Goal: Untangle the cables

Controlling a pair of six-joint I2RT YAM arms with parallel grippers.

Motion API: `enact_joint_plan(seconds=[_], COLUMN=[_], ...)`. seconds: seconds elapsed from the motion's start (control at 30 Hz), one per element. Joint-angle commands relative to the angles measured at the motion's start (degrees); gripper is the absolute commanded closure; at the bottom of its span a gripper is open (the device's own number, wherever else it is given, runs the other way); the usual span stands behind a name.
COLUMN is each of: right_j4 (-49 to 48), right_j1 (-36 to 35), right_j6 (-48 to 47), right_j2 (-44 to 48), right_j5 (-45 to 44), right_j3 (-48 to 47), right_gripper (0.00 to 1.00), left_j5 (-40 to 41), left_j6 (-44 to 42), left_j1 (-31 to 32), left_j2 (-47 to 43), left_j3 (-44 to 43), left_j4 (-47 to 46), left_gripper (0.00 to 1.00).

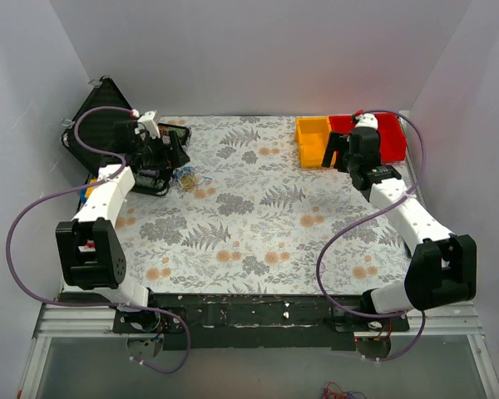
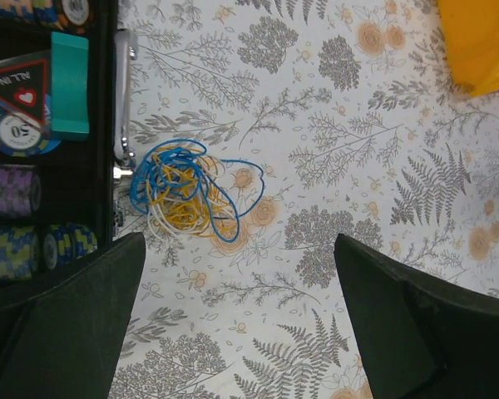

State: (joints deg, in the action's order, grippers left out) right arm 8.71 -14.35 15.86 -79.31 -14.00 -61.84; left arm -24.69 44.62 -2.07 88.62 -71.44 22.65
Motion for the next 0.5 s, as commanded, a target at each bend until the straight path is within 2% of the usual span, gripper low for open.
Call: enact_joint_plan(seconds=[0.0, 0.1, 0.17, 0.33, 0.47], right_j4=[-4.8, -10.8, -11.0, -9.8, -11.9], right_j1=[-0.2, -0.2, -0.2, -0.2, -0.2], right_j6=[-0.7, -1.5, -1.6, -2.2, -3.2], right_j2=[-2.3, -2.0, -3.1, -6.6, -8.6], right_j5=[-3.8, -1.6, -1.8, -3.4, -4.1], right_j3=[-1.8, 0.8, 0.5, -1.8, -2.2], right_gripper=[0.09, 0.11, 0.12, 0.13, 0.13], left_j5=[0.5, 6.7, 9.8, 17.4, 22.1], left_j6=[-2.0, -2.1, -1.5, 1.2, 1.2], left_j1=[4.3, 7.9, 9.3, 9.8, 10.0], left_j2=[3.3, 5.6, 7.3, 11.3, 11.0], left_j3=[-1.4, -2.1, -2.5, -2.7, 0.7], left_j4=[-2.0, -3.5, -4.7, -7.4, -11.2], left_gripper=[0.02, 0.02, 0.02, 0.02, 0.02])
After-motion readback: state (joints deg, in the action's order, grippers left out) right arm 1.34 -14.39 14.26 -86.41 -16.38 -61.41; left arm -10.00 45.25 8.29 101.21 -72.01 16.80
